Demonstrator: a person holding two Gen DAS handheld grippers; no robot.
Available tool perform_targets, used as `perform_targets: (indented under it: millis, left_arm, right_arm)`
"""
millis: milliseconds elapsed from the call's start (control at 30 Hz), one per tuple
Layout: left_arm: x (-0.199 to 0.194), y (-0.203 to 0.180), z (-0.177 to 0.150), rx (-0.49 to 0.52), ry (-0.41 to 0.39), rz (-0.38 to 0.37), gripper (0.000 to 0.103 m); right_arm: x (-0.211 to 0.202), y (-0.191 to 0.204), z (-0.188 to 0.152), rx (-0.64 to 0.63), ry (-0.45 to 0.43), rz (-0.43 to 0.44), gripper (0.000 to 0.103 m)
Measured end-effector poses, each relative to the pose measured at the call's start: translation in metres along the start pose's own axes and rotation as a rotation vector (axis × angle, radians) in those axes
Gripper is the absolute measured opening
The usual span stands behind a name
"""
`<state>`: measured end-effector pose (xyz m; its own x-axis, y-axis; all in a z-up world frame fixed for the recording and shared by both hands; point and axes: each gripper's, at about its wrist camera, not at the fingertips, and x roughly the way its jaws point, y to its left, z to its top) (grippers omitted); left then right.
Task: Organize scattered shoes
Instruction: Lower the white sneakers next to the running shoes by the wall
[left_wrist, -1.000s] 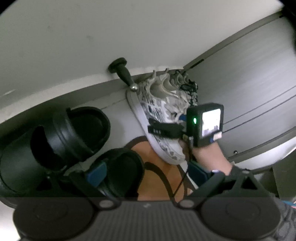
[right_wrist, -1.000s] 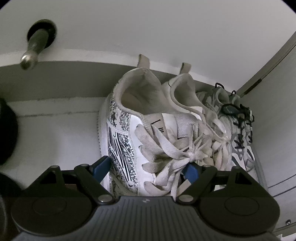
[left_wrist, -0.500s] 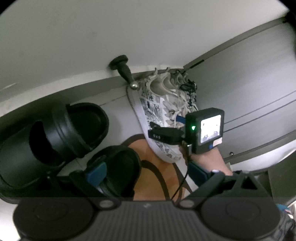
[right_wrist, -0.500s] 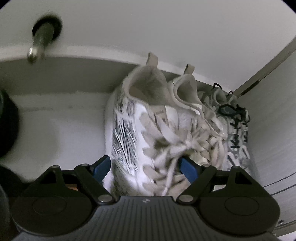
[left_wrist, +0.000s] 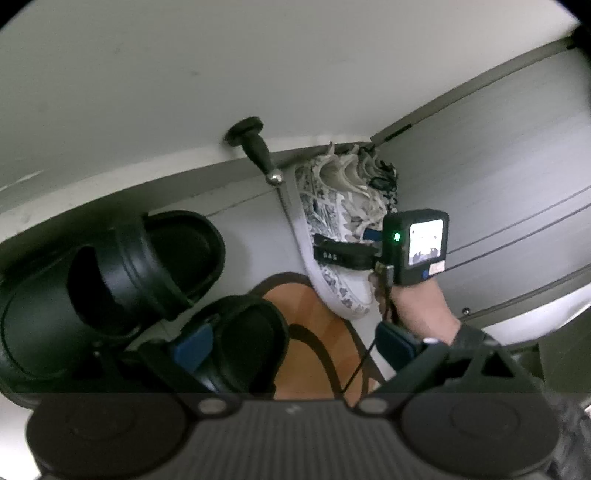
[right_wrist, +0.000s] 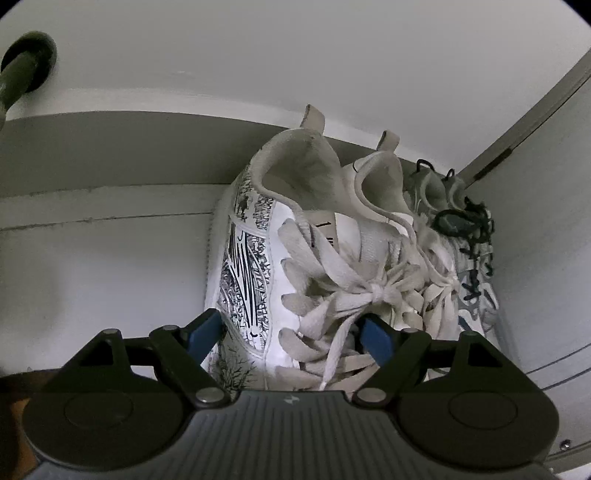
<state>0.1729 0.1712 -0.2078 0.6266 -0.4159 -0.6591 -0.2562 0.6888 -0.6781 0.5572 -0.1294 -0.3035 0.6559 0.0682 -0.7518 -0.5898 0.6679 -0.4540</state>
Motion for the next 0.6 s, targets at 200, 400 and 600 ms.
perform_targets:
  millis: [200, 400, 600]
  left_arm:
    - [0.005, -0.002, 0.0, 0.005, 0.02, -0.005, 0.096]
    - [0.008, 0.002, 0.001, -0.011, 0.028, 0.0, 0.096]
    - [0.01, 0.0, 0.002, -0.005, 0.042, -0.003, 0.096]
  right_arm:
    - [0.004, -0.005, 0.005, -0.007, 0.013, -0.007, 0.084]
    - [-0.001, 0.003, 0.005, 0.011, 0.021, -0.024, 0.084]
    - [-0.002, 0.01, 0.007, 0.021, 0.039, -0.057, 0.084]
